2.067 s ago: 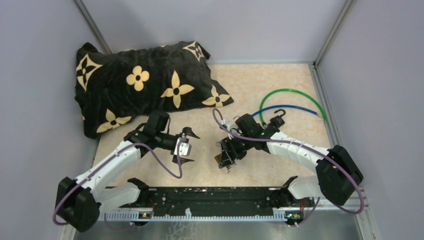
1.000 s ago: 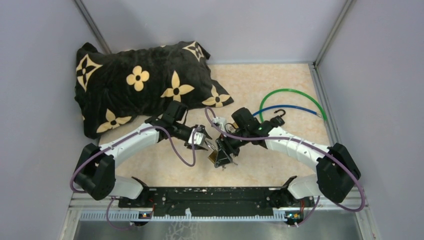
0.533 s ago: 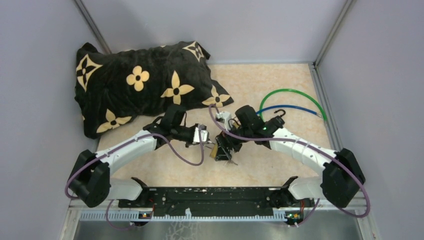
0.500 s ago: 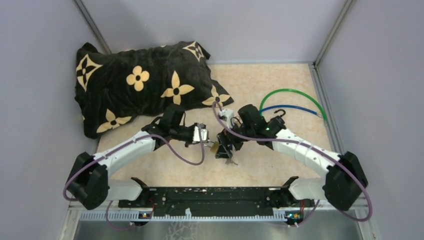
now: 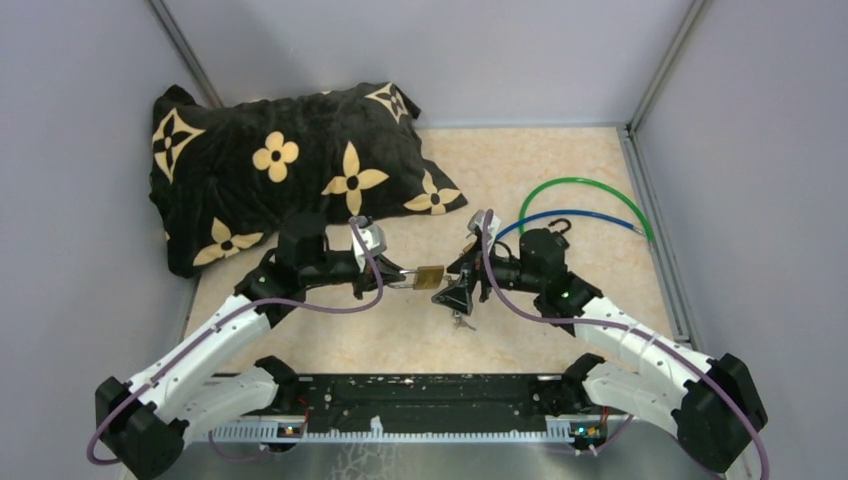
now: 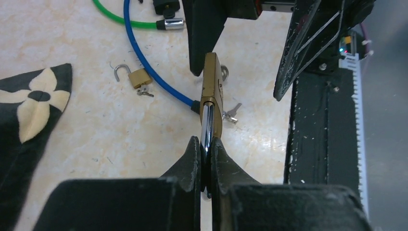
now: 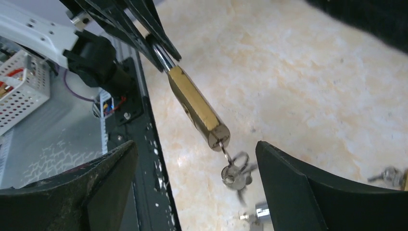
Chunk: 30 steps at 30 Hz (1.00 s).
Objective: Lock with the key
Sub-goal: Pick up the lock from the center of the board.
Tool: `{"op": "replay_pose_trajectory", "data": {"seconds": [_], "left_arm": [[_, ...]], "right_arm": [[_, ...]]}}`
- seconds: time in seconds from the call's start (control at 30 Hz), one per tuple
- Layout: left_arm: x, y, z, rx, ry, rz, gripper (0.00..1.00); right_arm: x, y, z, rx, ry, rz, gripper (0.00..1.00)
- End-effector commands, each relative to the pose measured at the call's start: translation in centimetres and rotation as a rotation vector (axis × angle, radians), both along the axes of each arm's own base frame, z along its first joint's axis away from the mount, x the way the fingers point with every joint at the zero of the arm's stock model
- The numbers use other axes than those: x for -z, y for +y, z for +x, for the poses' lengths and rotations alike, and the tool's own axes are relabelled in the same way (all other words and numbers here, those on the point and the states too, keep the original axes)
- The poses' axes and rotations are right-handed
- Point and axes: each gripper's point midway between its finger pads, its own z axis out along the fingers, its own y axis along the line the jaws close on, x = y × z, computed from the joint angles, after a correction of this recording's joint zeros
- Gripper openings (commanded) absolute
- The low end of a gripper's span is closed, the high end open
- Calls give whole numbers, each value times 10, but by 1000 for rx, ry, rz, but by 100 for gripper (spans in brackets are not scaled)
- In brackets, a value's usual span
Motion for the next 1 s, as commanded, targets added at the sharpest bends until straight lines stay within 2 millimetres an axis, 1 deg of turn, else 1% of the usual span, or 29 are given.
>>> {"op": "replay_pose_trajectory", "data": {"seconds": [0.0,0.07,0.13,0.23,0.27,0.4,0.47,0.5,0.6,0.67,0.7,0.73,0.77,0.8,0.87,0.93,0.97], "left_arm": [[-54,-6,-14,24,10,-189,0],[-62,-8,-19,40,23,-231,0],[-69,-9,-24,62,21,-265,0],[-76,-8,-30,77,61,-306,0],[-77,-8,-31,83,59,-313,0],[-77,-7,-33,89,56,-323,0],[-75,-7,-33,88,65,-324,0],[-75,-7,-33,85,71,-327,0],[-76,-7,-37,98,87,-341,0],[-74,-6,-37,96,104,-347,0],[-71,-4,-37,92,122,-347,11],[-69,-2,-38,92,139,-351,26],[-66,1,-38,93,155,-352,38],[-63,4,-35,81,167,-354,45],[-60,11,-28,51,170,-363,50],[-67,18,-21,29,134,-383,52],[-72,20,-19,28,110,-393,52]], "right_arm": [[-60,18,-4,-100,-187,204,90],[-64,25,-8,-123,-186,235,88],[-63,31,-11,-143,-181,245,86],[-60,39,-11,-167,-150,253,78],[-60,40,-12,-178,-144,260,70],[-71,44,-15,-203,-131,315,31],[-73,45,-17,-212,-118,329,3],[-74,46,-18,-215,-110,335,0],[-76,47,-20,-227,-86,342,0],[-84,46,-22,-232,-92,364,0],[-90,45,-22,-232,-105,373,0],[-96,44,-22,-228,-119,383,0],[-101,43,-23,-226,-135,390,0],[-109,42,-23,-223,-157,399,0],[-120,40,-25,-231,-193,407,0],[-129,38,-26,-242,-221,407,0],[-129,38,-26,-245,-227,395,0]]}}
